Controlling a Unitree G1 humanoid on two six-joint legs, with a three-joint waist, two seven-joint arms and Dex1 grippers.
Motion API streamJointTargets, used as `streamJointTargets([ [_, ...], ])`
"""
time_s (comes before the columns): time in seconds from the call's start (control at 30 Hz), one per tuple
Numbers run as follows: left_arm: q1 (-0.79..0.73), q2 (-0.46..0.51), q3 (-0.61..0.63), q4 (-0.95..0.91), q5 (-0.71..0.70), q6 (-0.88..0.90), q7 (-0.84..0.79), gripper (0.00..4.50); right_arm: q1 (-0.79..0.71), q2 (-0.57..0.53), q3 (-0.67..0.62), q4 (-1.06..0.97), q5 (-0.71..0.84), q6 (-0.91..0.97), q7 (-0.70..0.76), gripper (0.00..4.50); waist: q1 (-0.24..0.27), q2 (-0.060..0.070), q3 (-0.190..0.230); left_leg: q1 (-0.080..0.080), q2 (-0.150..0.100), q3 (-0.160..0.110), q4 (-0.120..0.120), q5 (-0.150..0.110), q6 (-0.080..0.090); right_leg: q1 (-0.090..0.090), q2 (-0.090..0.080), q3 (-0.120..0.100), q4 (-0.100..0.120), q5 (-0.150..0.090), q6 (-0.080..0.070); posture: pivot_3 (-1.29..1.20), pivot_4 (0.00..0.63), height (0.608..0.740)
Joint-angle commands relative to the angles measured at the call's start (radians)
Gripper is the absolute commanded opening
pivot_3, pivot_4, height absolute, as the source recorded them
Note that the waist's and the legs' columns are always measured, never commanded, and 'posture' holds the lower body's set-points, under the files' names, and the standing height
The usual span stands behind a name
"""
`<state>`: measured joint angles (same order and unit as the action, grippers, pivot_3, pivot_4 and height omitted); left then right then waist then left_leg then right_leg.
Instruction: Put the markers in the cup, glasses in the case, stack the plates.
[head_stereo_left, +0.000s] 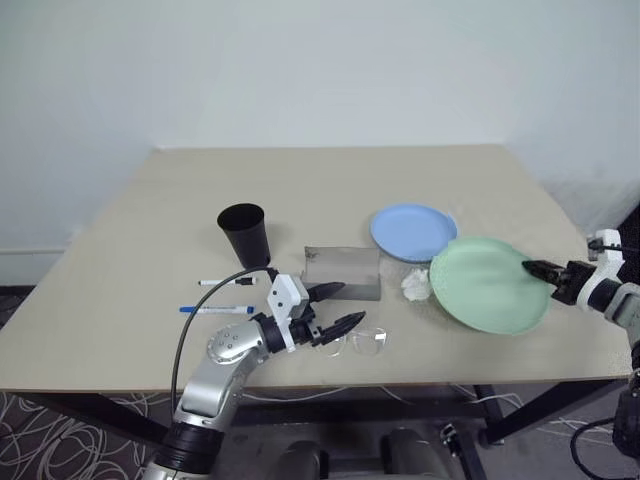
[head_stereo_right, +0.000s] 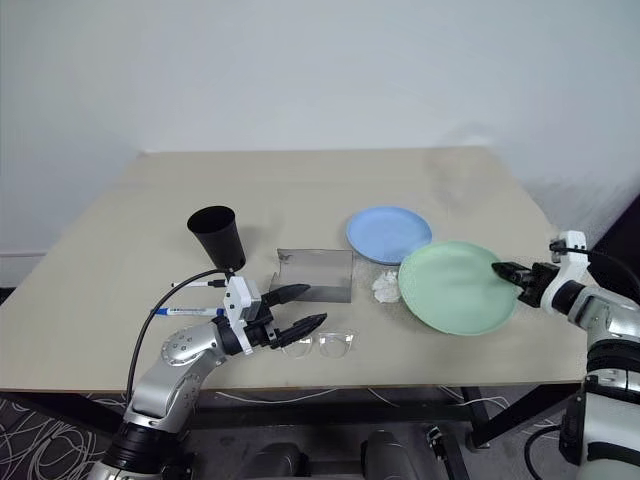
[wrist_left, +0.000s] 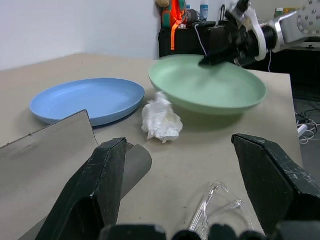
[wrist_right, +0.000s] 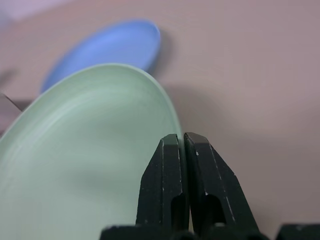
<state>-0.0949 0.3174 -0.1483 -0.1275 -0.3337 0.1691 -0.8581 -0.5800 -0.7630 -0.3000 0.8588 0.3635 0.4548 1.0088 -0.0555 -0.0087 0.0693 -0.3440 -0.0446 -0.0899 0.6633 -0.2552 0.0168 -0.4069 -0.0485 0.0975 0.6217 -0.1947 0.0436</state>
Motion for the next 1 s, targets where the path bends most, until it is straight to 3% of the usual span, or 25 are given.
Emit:
streamJointTargets([
  [0.03,-0.009,0.005,0.005,-0.036,-0.015,-0.003,0.001,3.56,-0.023,-0.010,-0.028,-0.039,0.029,0.002,0.011,0.07,0.000,0.000,0.000,0.000,0.000,0.000,0.000,0.000,0.000,0.000,0.000,0.000,0.000,0.000,0.000,0.00,0.000,0.737],
  [0.7,-0.009,0.004,0.005,-0.037,-0.015,-0.001,0.001,3.56,-0.021,-0.010,-0.030,-0.042,0.028,0.006,0.011,0.07,0.000,-0.001,0.000,0.000,0.000,0.001,0.000,-0.002,0.001,0.000,0.000,0.000,-0.001,0.000,0.000,0.00,0.000,0.737],
  [0.77,-0.012,0.001,0.017,-0.033,-0.008,-0.009,0.017,3.56,-0.341,0.182,0.046,0.095,-0.052,-0.047,-0.212,0.07,-0.023,0.000,0.003,0.000,0.000,0.001,0.000,-0.002,0.001,0.000,0.000,0.000,-0.001,0.000,0.000,0.00,0.000,0.737],
  [0.83,-0.009,0.000,0.023,-0.036,-0.005,-0.013,0.027,3.56,-0.496,0.270,0.074,0.185,-0.102,-0.085,-0.309,0.07,-0.078,0.006,0.009,0.001,0.008,0.014,-0.002,-0.004,-0.003,-0.005,-0.002,0.001,0.000,0.000,0.000,0.00,0.000,0.737],
  [0.9,-0.006,0.001,0.023,-0.038,-0.006,-0.014,0.032,3.56,-0.522,0.275,0.071,0.232,-0.117,-0.107,-0.316,0.07,-0.087,0.003,0.010,0.002,0.008,0.012,-0.001,-0.005,-0.003,-0.007,-0.004,-0.005,-0.002,0.000,0.000,0.00,0.000,0.737],
  [1.0,-0.002,0.000,0.022,-0.041,-0.004,-0.014,0.035,3.56,-0.539,0.277,0.076,0.274,-0.125,-0.131,-0.317,0.07,-0.060,-0.003,0.006,0.003,0.015,0.005,0.000,-0.001,0.002,0.000,0.006,-0.005,-0.001,0.001,0.001,0.00,0.000,0.737],
])
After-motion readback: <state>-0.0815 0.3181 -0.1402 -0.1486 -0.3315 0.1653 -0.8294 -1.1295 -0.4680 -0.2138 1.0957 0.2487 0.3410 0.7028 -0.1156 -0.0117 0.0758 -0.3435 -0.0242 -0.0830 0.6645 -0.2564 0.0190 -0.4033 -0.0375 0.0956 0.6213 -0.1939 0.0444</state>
